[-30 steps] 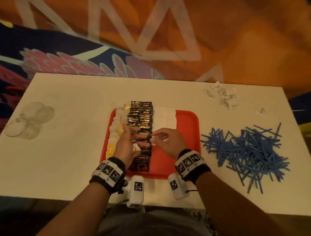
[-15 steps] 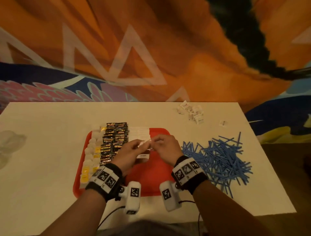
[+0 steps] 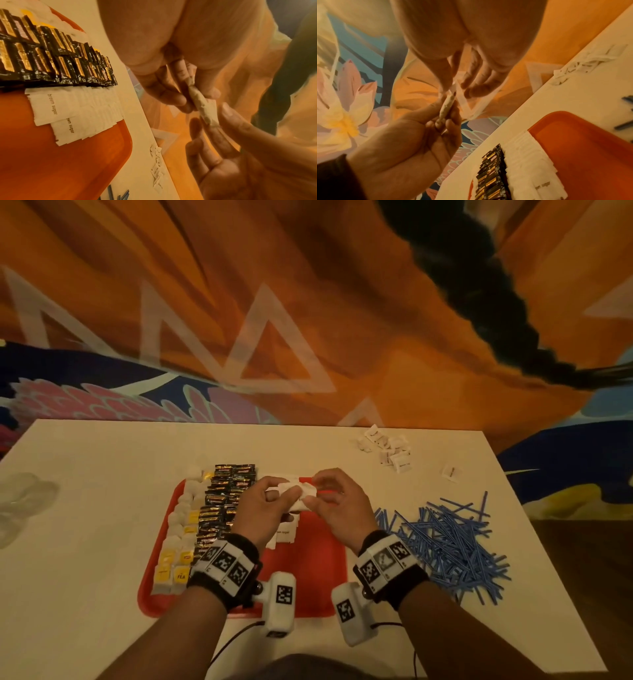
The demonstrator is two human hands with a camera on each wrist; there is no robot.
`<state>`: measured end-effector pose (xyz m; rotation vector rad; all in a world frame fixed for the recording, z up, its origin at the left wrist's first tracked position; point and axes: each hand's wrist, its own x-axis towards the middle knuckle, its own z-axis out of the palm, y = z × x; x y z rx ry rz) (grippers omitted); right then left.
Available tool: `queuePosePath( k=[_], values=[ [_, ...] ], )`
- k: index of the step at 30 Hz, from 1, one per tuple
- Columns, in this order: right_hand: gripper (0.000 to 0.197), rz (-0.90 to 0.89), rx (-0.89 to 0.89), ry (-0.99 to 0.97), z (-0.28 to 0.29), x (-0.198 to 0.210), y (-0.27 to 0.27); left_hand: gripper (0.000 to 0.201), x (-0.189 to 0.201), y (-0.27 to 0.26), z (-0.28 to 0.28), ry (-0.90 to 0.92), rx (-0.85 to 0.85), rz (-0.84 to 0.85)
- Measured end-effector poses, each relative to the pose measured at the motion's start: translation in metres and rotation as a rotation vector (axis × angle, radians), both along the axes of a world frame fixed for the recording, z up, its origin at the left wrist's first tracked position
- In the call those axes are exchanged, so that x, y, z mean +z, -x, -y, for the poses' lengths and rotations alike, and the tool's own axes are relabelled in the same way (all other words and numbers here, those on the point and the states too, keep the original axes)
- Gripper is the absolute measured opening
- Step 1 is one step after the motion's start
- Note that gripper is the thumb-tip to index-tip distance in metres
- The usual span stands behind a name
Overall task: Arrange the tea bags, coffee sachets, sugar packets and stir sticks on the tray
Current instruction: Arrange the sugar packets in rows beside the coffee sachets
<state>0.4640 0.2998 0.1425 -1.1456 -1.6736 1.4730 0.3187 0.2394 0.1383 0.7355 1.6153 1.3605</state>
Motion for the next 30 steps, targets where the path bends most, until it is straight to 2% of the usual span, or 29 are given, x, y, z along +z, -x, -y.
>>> queuePosePath(
  k=[3,9,11,14,17,19,26,30],
  values=[
    [0.022,0.006,0.051,0.046,0.001,-0.003,0.004,0.017,0.001,-0.001,0.002,-0.015,0.019,0.017],
    [0.035,-0.116,-0.058,0.158,0.005,-0.007,0.012,0.025,0.004,0.001,0.015,-0.145,0.002,0.062],
    [0.034,-0.162,-0.086,0.144,0.010,-0.007,0.013,0.023,0.004,0.003,0.019,-0.169,-0.004,0.025],
    [0.020,-0.150,-0.073,0.076,0.018,-0.008,0.017,0.014,0.004,0.009,0.022,-0.159,0.006,-0.080],
    [0.021,-0.108,-0.042,0.104,0.024,-0.009,0.023,0.010,0.005,0.015,0.026,-0.145,-0.001,-0.137],
    [0.024,-0.117,-0.051,0.143,0.026,-0.011,0.025,0.013,0.002,0.020,0.029,-0.138,-0.007,-0.138],
    [0.056,-0.221,-0.092,0.230,0.037,-0.013,0.036,0.029,-0.004,0.037,0.042,-0.084,-0.088,-0.221],
    [0.047,-0.185,-0.115,0.398,0.045,-0.019,0.044,0.032,-0.005,0.044,0.048,-0.055,-0.134,-0.230]
  ],
)
